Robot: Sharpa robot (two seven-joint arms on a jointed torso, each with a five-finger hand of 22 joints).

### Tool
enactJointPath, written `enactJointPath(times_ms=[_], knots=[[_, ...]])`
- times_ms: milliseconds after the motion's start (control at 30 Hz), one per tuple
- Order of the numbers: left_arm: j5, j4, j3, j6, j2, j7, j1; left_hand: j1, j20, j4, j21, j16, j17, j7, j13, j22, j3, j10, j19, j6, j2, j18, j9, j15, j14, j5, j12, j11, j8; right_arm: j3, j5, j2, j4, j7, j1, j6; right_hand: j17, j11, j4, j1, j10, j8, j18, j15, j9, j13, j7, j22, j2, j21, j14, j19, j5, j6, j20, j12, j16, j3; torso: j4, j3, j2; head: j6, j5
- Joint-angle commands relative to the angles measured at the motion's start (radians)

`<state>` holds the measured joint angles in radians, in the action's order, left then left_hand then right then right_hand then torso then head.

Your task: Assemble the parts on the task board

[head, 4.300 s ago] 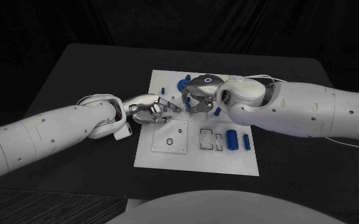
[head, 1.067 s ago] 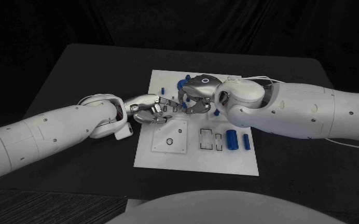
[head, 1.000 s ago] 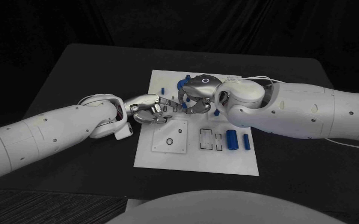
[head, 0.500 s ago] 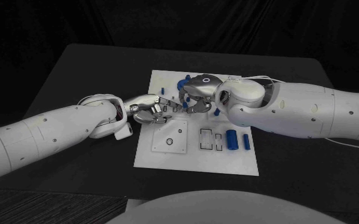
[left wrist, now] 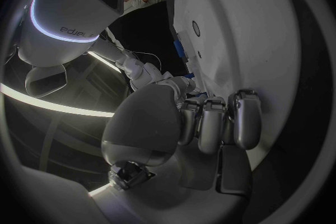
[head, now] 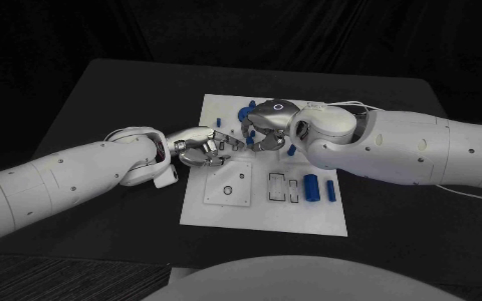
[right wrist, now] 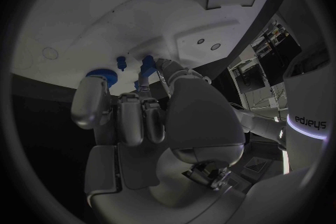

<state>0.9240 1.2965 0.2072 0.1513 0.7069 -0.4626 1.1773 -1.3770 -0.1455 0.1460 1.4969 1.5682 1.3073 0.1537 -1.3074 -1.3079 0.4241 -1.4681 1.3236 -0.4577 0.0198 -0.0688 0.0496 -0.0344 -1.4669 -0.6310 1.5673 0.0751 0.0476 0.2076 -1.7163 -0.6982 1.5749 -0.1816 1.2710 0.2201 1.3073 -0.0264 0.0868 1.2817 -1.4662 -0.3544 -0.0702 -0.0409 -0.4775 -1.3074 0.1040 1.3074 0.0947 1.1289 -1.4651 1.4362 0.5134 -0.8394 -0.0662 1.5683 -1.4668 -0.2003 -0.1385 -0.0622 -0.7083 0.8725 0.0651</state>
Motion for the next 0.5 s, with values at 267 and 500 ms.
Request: enactJointPath(times_ms=[267,500], knots=[[0.004,0.002,0.005,0.020,-0.003,0.021,-0.009,0.002,-0.001,-0.002,-0.007,0.003,0.264,0.011,-0.263,-0.122,0.006,-0.103,-0.007,-0.014,0.006,0.017,0.002,-0.006,-0.104,0.006,0.003,0.007,0.008,0.000,-0.007,0.000,0.000,-0.017,-0.002,-0.019,0.119,-0.001,-0.001,0.009,-0.105,0.000,-0.017,-0.001,-0.002,-0.263,0.002,0.146,-0.004,-0.007,-0.070,-0.009,-0.005,-0.006,0.001,0.003,0.007,-0.004,0.0000,0.0001,-0.001,0.000,-0.001],[0.004,0.002,0.005,0.021,-0.002,0.022,-0.009,0.002,-0.001,-0.002,-0.007,0.003,0.264,0.011,-0.263,-0.122,0.006,-0.103,-0.007,-0.014,0.006,0.017,0.002,-0.006,-0.104,0.006,0.003,0.007,0.008,0.000,-0.007,0.003,0.001,-0.017,-0.002,-0.022,0.118,-0.001,-0.004,0.011,-0.105,0.001,-0.018,-0.002,-0.002,-0.263,0.001,0.146,-0.003,-0.008,-0.070,-0.009,-0.005,-0.006,0.001,0.003,0.007,-0.006,-0.0003,-0.0007,-0.001,0.000,-0.002]])
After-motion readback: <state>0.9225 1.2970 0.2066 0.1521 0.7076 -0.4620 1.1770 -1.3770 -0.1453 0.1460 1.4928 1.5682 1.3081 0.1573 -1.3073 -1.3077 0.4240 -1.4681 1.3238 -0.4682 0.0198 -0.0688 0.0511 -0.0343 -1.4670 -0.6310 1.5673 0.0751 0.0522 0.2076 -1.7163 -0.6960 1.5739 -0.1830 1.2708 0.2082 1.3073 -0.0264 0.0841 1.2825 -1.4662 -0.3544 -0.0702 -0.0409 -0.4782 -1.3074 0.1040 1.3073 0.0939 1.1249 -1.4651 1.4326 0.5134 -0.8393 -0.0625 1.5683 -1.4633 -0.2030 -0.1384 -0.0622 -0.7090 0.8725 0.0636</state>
